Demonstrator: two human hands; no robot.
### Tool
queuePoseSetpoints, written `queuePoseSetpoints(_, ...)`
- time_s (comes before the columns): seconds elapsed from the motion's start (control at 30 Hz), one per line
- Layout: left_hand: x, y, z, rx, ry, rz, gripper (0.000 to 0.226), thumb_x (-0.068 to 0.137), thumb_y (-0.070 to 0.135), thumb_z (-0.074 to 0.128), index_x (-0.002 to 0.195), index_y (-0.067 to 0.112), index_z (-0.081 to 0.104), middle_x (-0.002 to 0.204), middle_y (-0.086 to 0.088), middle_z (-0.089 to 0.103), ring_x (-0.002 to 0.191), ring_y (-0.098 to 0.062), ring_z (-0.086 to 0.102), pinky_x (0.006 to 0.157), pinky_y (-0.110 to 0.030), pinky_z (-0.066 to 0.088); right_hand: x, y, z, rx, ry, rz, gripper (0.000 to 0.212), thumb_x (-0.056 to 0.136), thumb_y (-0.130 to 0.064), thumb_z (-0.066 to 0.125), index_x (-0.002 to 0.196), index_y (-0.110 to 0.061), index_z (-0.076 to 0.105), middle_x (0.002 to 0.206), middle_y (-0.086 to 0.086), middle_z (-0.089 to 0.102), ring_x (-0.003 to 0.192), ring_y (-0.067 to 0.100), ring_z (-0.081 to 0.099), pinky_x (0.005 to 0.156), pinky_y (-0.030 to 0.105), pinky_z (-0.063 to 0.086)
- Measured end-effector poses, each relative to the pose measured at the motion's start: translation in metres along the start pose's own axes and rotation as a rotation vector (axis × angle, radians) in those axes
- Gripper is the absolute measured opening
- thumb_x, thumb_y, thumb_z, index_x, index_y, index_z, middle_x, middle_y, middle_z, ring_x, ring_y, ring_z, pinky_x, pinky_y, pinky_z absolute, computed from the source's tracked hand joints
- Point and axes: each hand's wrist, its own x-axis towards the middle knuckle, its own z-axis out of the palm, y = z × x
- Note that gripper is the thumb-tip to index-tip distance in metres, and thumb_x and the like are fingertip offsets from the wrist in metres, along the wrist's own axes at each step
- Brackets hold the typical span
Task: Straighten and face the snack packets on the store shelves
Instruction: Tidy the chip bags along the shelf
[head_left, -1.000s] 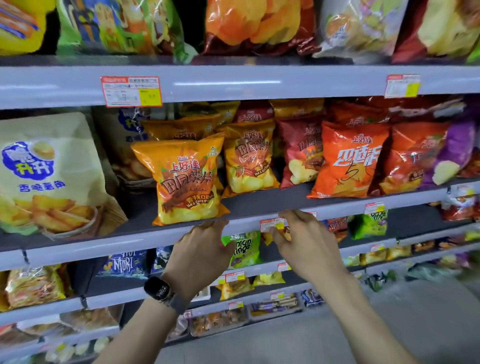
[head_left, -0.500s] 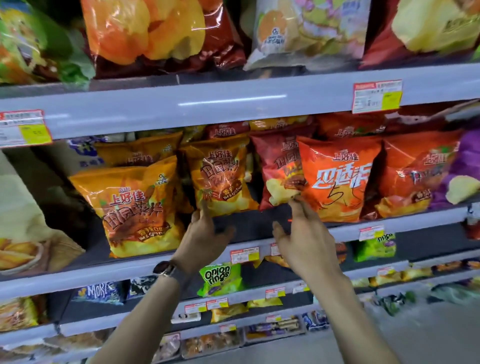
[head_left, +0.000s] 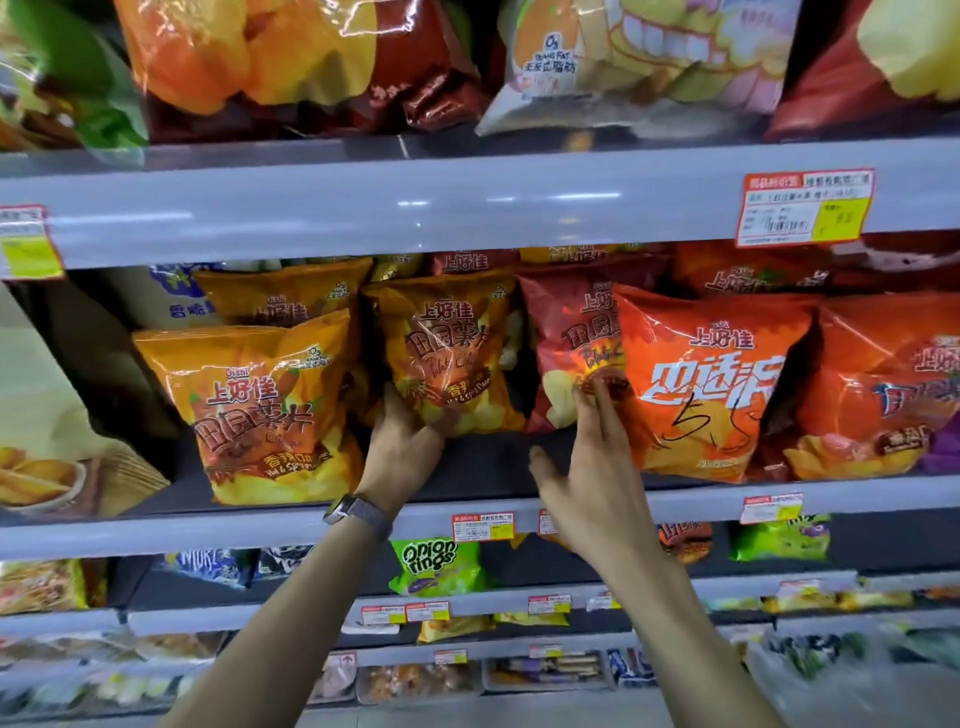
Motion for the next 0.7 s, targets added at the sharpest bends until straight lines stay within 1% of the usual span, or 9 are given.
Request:
queuePoseSetpoints(0.1, 0.005, -0.004, 0.002, -0.003, 0.014, 0.009, 0.117, 0.065, 0.083, 0.060, 0.161, 0.025, 0.028, 0.159, -0.008, 0.046, 0.145, -0.034, 0.044, 0.121, -0.051, 0.036, 0.008, 0.002, -0.001, 0.024, -0.007, 0.028, 0.083, 0.097, -0.036, 0.067, 0.163, -0.014, 0.022, 0.174, 0.003, 0.001, 0.159, 0.026, 0.013, 0.119, 0.026, 0.020)
queuePoseSetpoints(0.13, 0.006, -0.005, 0.004, 0.006, 0.015, 0.009, 0.118, 0.066, 0.084, 0.061, 0.162, 0.025, 0.027, 0.159, -0.010, 0.044, 0.146, -0.036, 0.043, 0.121, -0.053, 0.035, 0.010, 0.003, -0.001, 0.027, -0.006, 0.032, 0.085, 0.097, -0.036, 0.067, 0.163, -0.013, 0.020, 0.174, 0.003, -0.002, 0.159, 0.026, 0.012, 0.119, 0.026, 0.018)
queuePoseSetpoints(0.2, 0.003, -0.005, 0.006, 0.034, 0.001, 0.009, 0.119, 0.068, 0.084, 0.060, 0.164, 0.026, 0.021, 0.160, -0.014, 0.038, 0.147, -0.039, 0.038, 0.123, -0.054, 0.032, 0.016, 0.004, 0.003, 0.043, -0.005, 0.050, 0.092, 0.096, -0.036, 0.069, 0.164, -0.009, 0.013, 0.174, 0.007, -0.006, 0.159, 0.029, 0.009, 0.125, 0.033, 0.020)
queuePoseSetpoints(0.27, 0.003, -0.006, 0.008, 0.039, -0.016, -0.004, 0.124, 0.064, 0.089, 0.060, 0.164, 0.030, 0.018, 0.159, -0.014, 0.037, 0.146, -0.039, 0.037, 0.122, -0.056, 0.033, 0.021, 0.004, 0.007, 0.078, -0.026, 0.092, 0.101, 0.096, -0.037, 0.069, 0.165, -0.008, 0.002, 0.173, 0.012, -0.007, 0.160, 0.033, 0.005, 0.127, 0.038, 0.019)
queuePoseSetpoints(0.33, 0.005, -0.007, 0.009, 0.003, -0.005, -0.013, 0.128, 0.058, 0.095, 0.062, 0.163, 0.034, 0.021, 0.158, -0.009, 0.040, 0.145, -0.036, 0.041, 0.120, -0.057, 0.037, 0.025, 0.004, 0.009, 0.105, -0.044, 0.118, 0.106, 0.096, -0.038, 0.069, 0.165, -0.010, -0.007, 0.172, 0.015, -0.010, 0.159, 0.034, 0.002, 0.126, 0.037, 0.014)
queuePoseSetpoints(0.43, 0.010, -0.010, 0.007, -0.041, 0.005, -0.016, 0.126, 0.055, 0.098, 0.067, 0.157, 0.034, 0.031, 0.152, -0.004, 0.048, 0.140, -0.032, 0.047, 0.117, -0.057, 0.041, 0.030, 0.006, 0.011, 0.124, -0.020, 0.133, 0.109, 0.095, -0.038, 0.069, 0.164, -0.009, -0.011, 0.172, 0.015, -0.010, 0.159, 0.034, 0.001, 0.127, 0.039, 0.013)
queuePoseSetpoints(0.57, 0.008, 0.000, 0.015, -0.078, 0.054, 0.009, 0.101, 0.067, 0.073, 0.085, 0.146, 0.029, 0.039, 0.145, -0.006, 0.046, 0.137, -0.032, 0.045, 0.118, -0.054, 0.040, 0.036, 0.013, 0.011, 0.144, -0.001, 0.160, 0.110, 0.094, -0.039, 0.070, 0.164, -0.009, -0.010, 0.171, 0.017, -0.007, 0.159, 0.035, 0.000, 0.130, 0.044, 0.012)
queuePoseSetpoints(0.63, 0.006, 0.003, 0.021, -0.138, 0.068, 0.055, 0.092, 0.069, 0.060, 0.092, 0.138, 0.031, 0.038, 0.140, -0.002, 0.055, 0.131, -0.027, 0.055, 0.112, -0.050, 0.047, 0.038, 0.012, 0.011, 0.180, -0.002, 0.160, 0.111, 0.093, -0.037, 0.071, 0.164, -0.010, -0.010, 0.172, 0.015, -0.008, 0.159, 0.032, -0.001, 0.130, 0.043, 0.010)
queuePoseSetpoints(0.7, 0.001, 0.006, 0.026, -0.198, 0.067, 0.063, 0.089, 0.071, 0.046, 0.095, 0.134, 0.031, 0.034, 0.130, 0.006, 0.062, 0.123, -0.022, 0.063, 0.104, -0.043, 0.054, 0.041, 0.011, 0.011, 0.212, -0.013, 0.156, 0.111, 0.093, -0.037, 0.071, 0.164, -0.011, -0.011, 0.172, 0.013, -0.009, 0.159, 0.030, -0.002, 0.130, 0.042, 0.008)
